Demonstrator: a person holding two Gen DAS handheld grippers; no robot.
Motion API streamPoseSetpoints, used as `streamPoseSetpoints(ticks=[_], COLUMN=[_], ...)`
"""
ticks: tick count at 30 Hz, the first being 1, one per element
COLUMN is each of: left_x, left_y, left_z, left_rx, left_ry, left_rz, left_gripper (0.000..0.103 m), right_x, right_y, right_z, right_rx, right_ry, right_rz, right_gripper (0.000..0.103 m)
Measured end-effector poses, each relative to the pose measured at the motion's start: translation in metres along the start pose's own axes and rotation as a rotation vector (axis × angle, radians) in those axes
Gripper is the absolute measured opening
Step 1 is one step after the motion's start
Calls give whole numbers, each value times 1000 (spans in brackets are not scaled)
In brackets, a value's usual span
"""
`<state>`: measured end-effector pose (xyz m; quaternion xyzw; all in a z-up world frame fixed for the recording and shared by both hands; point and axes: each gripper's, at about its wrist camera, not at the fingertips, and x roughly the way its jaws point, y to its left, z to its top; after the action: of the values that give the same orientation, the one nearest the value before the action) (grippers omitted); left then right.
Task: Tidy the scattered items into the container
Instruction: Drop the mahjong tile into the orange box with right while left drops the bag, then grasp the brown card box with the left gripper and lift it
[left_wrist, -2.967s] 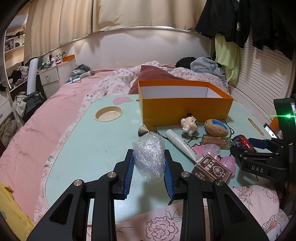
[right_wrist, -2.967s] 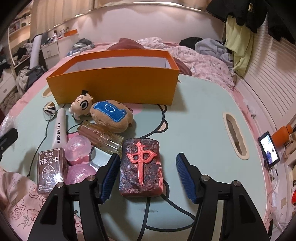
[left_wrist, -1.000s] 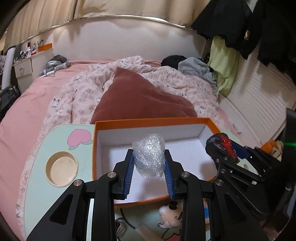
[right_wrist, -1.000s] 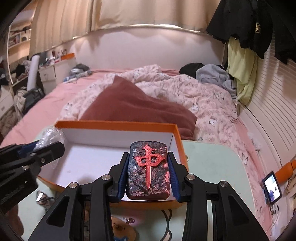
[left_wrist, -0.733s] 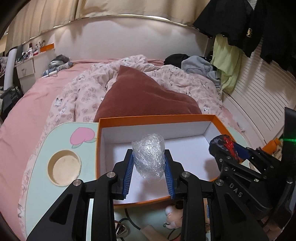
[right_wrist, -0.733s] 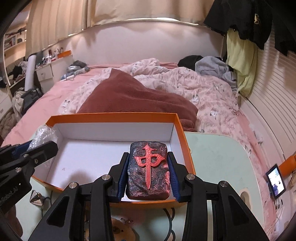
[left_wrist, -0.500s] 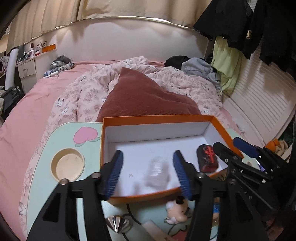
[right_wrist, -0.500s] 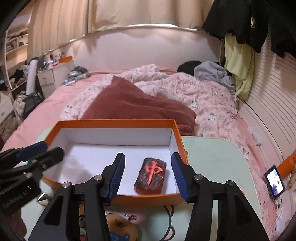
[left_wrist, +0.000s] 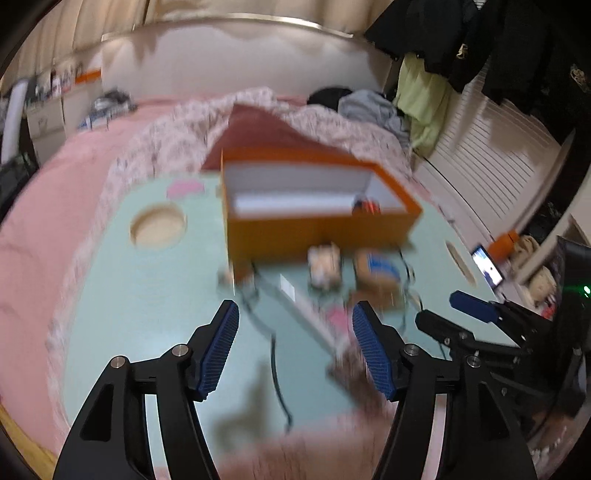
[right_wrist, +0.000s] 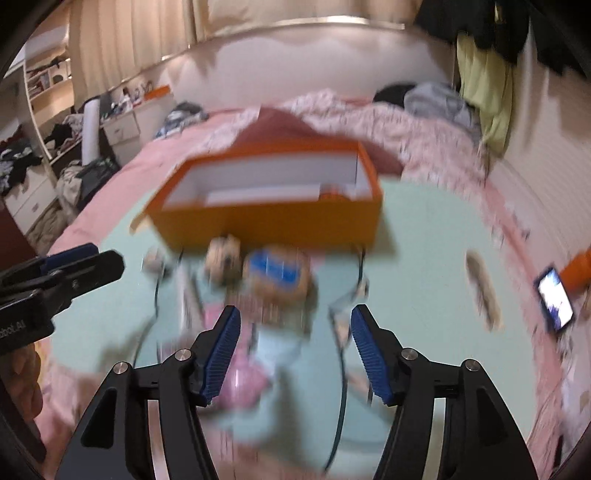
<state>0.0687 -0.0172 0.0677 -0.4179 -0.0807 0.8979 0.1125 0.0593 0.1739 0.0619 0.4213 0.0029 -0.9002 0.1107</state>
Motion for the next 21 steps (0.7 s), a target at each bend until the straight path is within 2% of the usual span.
streamPoseSetpoints(ticks=[5,8,11,13,16,21], left_x=[5,15,25,27,29,35], left_y=[10,10,10,7,-1,-12], left_z=[-33,-40,-45,-45,-46,-50], left_rx=[-17,-14,-8,13,56,114], left_ry=[26,43,63,57,58,75], left_rz=[36,77,90,111,143,188], left_gripper=[65,65,65,65,72,83], right_x=[0,11,16,18,20,18], right_y=[-13,-16,-15,-14,-16,-15], right_z=[-24,-32,-36,-38,-38,-41], right_rx=[-5,-5,-26,-40,-33,-32], right_ry=[38,89,94,93,89,81], right_rz=[-70,-60,-77,-89,-91,-92], right_gripper=[62,62,66,74,82,82])
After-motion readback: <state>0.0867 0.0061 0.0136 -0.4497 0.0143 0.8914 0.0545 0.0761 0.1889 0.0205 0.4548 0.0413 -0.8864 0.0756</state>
